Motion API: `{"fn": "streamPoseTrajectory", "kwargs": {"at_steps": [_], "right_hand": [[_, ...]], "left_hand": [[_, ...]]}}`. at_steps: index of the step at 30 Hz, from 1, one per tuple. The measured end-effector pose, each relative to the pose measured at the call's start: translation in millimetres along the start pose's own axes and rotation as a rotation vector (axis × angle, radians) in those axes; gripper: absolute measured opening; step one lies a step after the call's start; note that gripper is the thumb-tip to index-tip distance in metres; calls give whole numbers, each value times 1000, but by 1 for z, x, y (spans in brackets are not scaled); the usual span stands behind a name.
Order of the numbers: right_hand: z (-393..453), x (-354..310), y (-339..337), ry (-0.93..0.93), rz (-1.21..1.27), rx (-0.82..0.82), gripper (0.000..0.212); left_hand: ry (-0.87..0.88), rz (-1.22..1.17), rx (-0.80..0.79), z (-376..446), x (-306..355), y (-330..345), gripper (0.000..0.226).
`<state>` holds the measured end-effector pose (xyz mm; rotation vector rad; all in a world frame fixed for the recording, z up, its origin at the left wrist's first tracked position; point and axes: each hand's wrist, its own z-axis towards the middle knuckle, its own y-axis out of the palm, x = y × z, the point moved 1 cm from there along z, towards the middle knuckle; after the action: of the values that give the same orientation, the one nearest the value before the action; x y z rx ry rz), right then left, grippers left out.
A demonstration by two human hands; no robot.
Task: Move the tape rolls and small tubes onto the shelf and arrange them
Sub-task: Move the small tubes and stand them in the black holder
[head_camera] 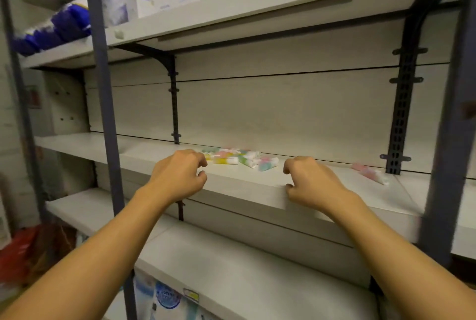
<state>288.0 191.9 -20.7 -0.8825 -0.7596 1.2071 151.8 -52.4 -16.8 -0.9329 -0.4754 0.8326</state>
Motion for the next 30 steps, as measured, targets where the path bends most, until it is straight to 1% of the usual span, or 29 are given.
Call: {"fn": "streamPoseTrajectory", "kwargs": {"at_steps": [8, 12, 15, 19, 23, 27, 30], "right_hand": [[97, -19, 44, -22, 47, 83, 24], [152, -18, 50, -24, 37, 89, 26], [184, -18, 50, -32, 35, 119, 30], [201, -31, 52, -92, -2, 156, 31], [209, -46, 53, -165, -36, 204, 32], [218, -53, 60, -149, -66, 178, 32], [224, -59, 66, -119, -89, 124, 33]], "left_hand": [[-48, -58, -26, 87, -65, 38, 33], [-109, -168, -73, 137, -97, 46, 29], [-151, -199, -96, 166, -119, 57, 25], [-153, -161, -170, 194, -139, 86, 28], [-159, -146, -240, 213, -153, 116, 37], [-116, -155, -330, 230, -157, 133, 42], [-90, -132, -386, 239, -158, 137, 34]]}}
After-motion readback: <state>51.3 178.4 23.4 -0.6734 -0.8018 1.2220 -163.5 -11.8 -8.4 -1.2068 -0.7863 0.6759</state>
